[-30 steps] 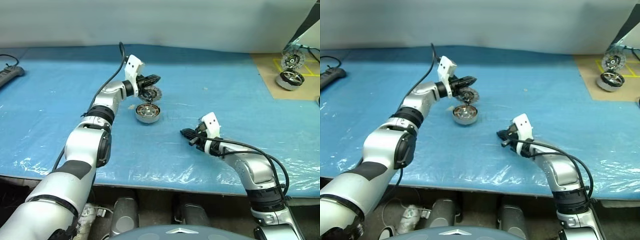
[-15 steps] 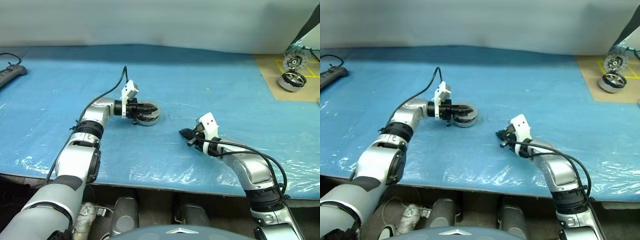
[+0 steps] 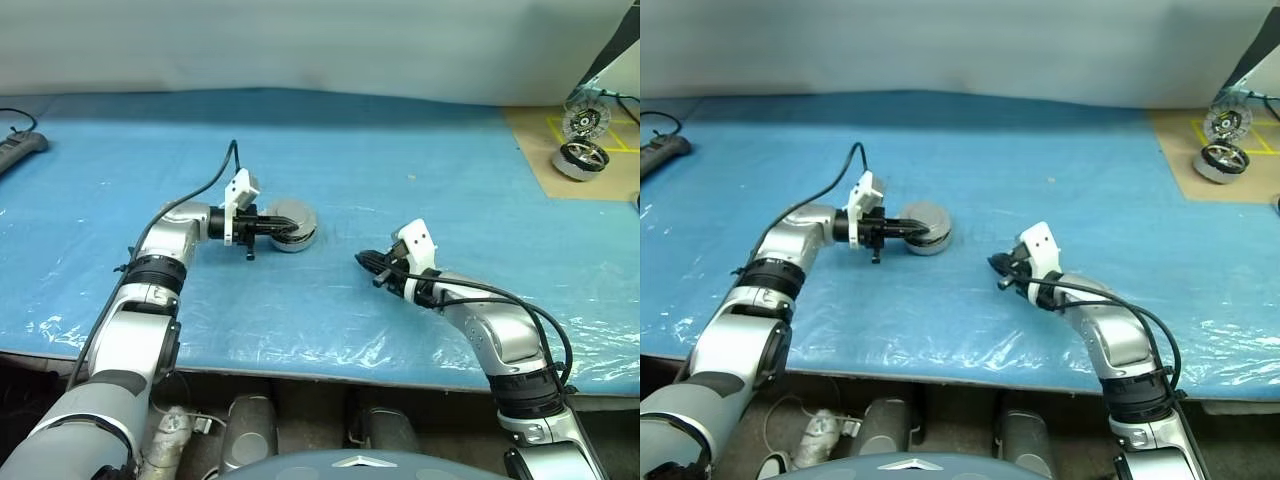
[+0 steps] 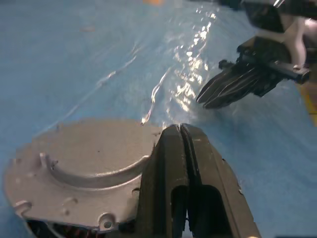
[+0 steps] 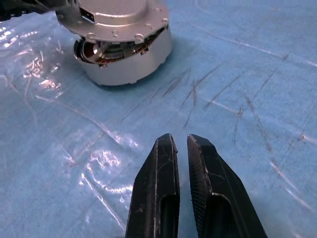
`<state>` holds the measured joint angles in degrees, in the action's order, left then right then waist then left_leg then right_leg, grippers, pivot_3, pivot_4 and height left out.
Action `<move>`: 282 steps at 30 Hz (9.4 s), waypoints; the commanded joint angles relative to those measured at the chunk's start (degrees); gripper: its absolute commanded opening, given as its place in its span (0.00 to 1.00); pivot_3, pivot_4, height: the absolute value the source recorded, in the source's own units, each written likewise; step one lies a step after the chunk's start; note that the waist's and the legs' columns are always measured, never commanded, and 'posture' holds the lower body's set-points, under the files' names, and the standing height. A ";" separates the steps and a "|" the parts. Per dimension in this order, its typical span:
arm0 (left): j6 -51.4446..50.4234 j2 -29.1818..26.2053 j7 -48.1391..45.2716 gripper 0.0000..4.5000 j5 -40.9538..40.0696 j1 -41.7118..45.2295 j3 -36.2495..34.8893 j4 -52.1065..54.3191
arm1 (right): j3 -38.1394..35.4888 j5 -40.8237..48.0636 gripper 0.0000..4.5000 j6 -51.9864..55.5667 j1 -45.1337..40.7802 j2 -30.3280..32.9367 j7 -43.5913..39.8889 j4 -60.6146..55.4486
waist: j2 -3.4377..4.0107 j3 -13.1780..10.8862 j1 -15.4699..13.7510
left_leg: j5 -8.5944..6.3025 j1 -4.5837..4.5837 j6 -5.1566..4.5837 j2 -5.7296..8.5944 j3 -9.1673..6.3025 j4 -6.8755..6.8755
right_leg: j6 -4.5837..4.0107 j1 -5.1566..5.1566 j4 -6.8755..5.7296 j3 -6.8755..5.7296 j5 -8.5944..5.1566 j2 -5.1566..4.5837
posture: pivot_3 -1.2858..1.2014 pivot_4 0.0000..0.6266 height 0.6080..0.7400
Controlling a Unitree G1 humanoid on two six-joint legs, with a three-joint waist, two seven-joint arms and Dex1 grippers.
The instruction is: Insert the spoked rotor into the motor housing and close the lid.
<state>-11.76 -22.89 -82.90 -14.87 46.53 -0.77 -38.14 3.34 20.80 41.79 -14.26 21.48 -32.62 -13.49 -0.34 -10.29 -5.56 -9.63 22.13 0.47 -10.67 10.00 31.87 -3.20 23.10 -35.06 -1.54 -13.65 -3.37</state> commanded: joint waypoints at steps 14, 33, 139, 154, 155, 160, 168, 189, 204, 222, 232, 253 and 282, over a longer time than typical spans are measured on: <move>-15.20 -1.30 18.02 0.00 -13.83 -23.22 -7.70 31.58 | 7.60 -10.09 0.70 -17.15 -21.68 -6.21 0.15 19.64 | 0.15 -0.06 1.62 | 0.01 0.23 0.02 -0.02 0.07 -0.09 | -0.02 0.26 -0.02 0.03 -0.01 0.08 | 0.52 0.24 1.00; -14.91 -5.83 23.92 0.00 -16.77 -34.82 -10.62 39.17 | 9.76 -12.35 0.99 -24.78 -30.27 -16.52 -7.40 36.24 | 0.15 -0.07 1.65 | 0.00 0.51 -0.01 -0.16 0.04 0.52 | -0.05 0.59 -0.62 0.07 -0.01 0.12 | 0.52 0.24 1.00; -15.66 -5.20 24.06 0.00 -15.25 -29.21 -2.20 34.70 | 22.30 -22.37 0.66 -16.46 -9.23 1.05 -22.15 24.45 | 0.20 1.92 1.26 | -0.16 -1.50 -0.22 0.29 0.10 -0.86 | 0.24 -1.24 0.38 0.30 -0.42 -0.01 | 0.52 0.24 1.00; -7.26 5.46 27.00 0.00 -6.29 -22.31 6.49 24.52 | 18.05 -20.35 0.66 -13.86 -9.96 -1.48 -16.52 23.47 | 0.17 1.93 1.53 | -0.16 -1.48 -0.22 0.29 0.09 -0.88 | 0.51 -1.18 0.41 0.29 -0.57 -0.04 | 0.52 0.24 1.00; -7.76 5.41 26.52 0.00 -6.65 -22.31 6.54 24.80 | 18.03 -20.25 0.66 -13.72 -9.56 -1.37 -16.42 23.05 | 0.16 1.93 1.50 | -0.16 -1.47 -0.22 0.29 0.09 -0.89 | 0.53 -1.18 0.41 0.29 -0.58 -0.04 | 0.52 0.24 1.00; -7.82 3.88 25.36 0.00 -4.15 -22.14 8.92 24.19 | 17.60 -19.86 0.66 -12.68 -8.45 -1.32 -15.61 21.63 | 0.17 1.93 1.45 | -0.16 -1.43 -0.22 0.31 0.09 -0.94 | 0.35 -1.17 0.50 0.28 -0.48 -0.05 | 0.52 0.24 1.00; -3.45 3.01 25.02 0.00 -0.30 -20.94 10.43 18.27 | 15.41 -18.78 0.66 -12.46 -8.54 -1.55 -13.16 20.74 | 0.17 1.93 1.30 | -0.17 -1.47 -0.22 0.32 0.08 -0.95 | 0.63 -1.19 0.51 0.29 -0.64 -0.07 | 0.52 0.24 1.00; -0.97 3.07 23.75 0.00 0.63 -18.50 10.50 15.79 | -6.73 8.96 0.99 11.49 -10.52 -1.43 -10.29 0.32 | 0.20 1.57 1.32 | -0.09 -0.73 -0.05 0.34 0.09 -1.16 | 0.24 -0.49 0.53 0.24 -0.44 -0.04 | 0.52 0.24 1.00; -2.10 2.31 24.00 0.00 -0.09 -20.40 9.61 18.47 | -12.73 19.80 0.99 27.78 -0.69 -7.91 -1.97 6.38 | 0.27 1.52 1.42 | -0.07 -0.76 -0.01 0.36 0.11 -1.15 | 0.24 -0.49 0.59 0.25 -0.46 -0.07 | 0.52 0.24 1.00; -1.03 2.83 24.30 0.00 0.03 -19.46 9.34 17.07 | -10.05 19.66 0.99 23.81 -8.38 -15.84 -0.18 18.36 | 0.25 1.53 1.67 | -0.06 -1.07 0.04 0.33 0.11 -1.19 | 0.28 -0.72 0.58 0.26 -0.50 -0.06 | 0.52 0.24 1.00; -1.24 2.60 24.01 0.00 0.32 -19.27 9.21 16.97 | -10.29 20.42 0.35 22.43 -8.17 -16.03 -0.46 18.53 | 0.26 1.52 1.60 | -0.06 -0.83 0.06 0.32 0.12 -1.24 | 0.21 -0.48 0.56 0.24 -0.49 -0.04 | 0.52 0.24 1.00; -23.99 3.49 27.82 0.00 -24.10 -15.85 -8.30 28.98 | -30.51 38.32 0.29 26.35 -10.47 -20.39 10.06 17.83 | 0.28 0.68 1.20 | -0.02 -0.12 0.10 0.36 0.13 -1.09 | 0.13 0.13 0.41 0.18 -0.48 -0.06 | 0.52 0.24 1.00; -44.19 17.34 45.13 1.00 -48.41 -14.42 -20.40 24.20 | -28.39 65.39 0.29 21.72 -14.23 -20.03 27.95 11.16 | 0.26 0.54 1.00 | -0.05 0.18 0.20 0.41 -0.09 -0.88 | 0.54 0.24 0.28 0.04 -0.22 0.02 | 0.52 0.24 1.00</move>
<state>-56.27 -5.78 -38.18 -62.73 30.94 -21.40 -13.87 -25.55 81.63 64.35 -27.70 1.36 -3.55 1.27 -0.08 -9.74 -4.56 -9.68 22.32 0.66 -10.26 9.89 31.03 -2.64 23.34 -34.78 -1.50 -13.86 -3.35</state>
